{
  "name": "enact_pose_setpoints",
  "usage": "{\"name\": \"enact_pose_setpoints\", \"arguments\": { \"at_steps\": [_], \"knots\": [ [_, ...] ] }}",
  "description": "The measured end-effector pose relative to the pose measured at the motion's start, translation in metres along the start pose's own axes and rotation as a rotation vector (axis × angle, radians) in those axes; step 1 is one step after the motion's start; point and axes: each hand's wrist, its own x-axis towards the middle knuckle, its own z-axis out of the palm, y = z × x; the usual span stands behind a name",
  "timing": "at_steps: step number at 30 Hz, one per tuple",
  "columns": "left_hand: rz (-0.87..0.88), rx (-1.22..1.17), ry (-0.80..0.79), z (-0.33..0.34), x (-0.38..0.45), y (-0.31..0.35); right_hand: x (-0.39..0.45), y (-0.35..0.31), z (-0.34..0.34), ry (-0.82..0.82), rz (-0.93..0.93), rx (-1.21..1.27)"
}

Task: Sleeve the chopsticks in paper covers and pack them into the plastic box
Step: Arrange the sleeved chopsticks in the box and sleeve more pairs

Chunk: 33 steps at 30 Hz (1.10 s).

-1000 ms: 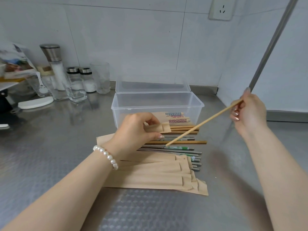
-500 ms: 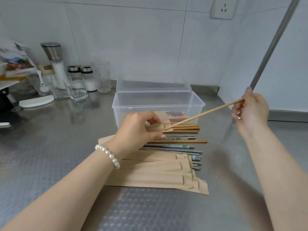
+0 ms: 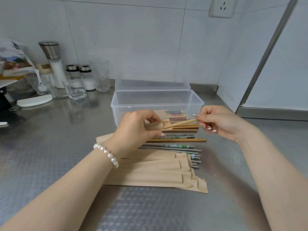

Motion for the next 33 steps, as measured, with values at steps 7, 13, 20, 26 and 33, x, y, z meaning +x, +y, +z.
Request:
{"name": "enact_pose_setpoints", "arguments": {
  "at_steps": [7, 13, 20, 26, 33],
  "knots": [
    [0.001, 0.028, -0.004, 0.0, 0.0, 0.001, -0.001, 0.0, 0.015, -0.028, 0.001, -0.124],
    [-0.037, 0.011, 0.056, -0.007, 0.002, -0.004, 0.003, 0.002, 0.012, 0.126, -0.064, -0.537],
    [-0.067, 0.031, 0.1, -0.009, 0.005, -0.008, -0.001, 0.002, 0.006, -0.012, 0.112, -1.04],
    [-0.072, 0.037, 0.108, -0.01, 0.005, -0.01, -0.002, -0.002, 0.0, 0.176, -0.003, -1.017],
    [-0.077, 0.035, 0.097, -0.008, 0.004, -0.009, 0.01, 0.015, 0.009, 0.12, -0.027, -1.036]
  ]
}}
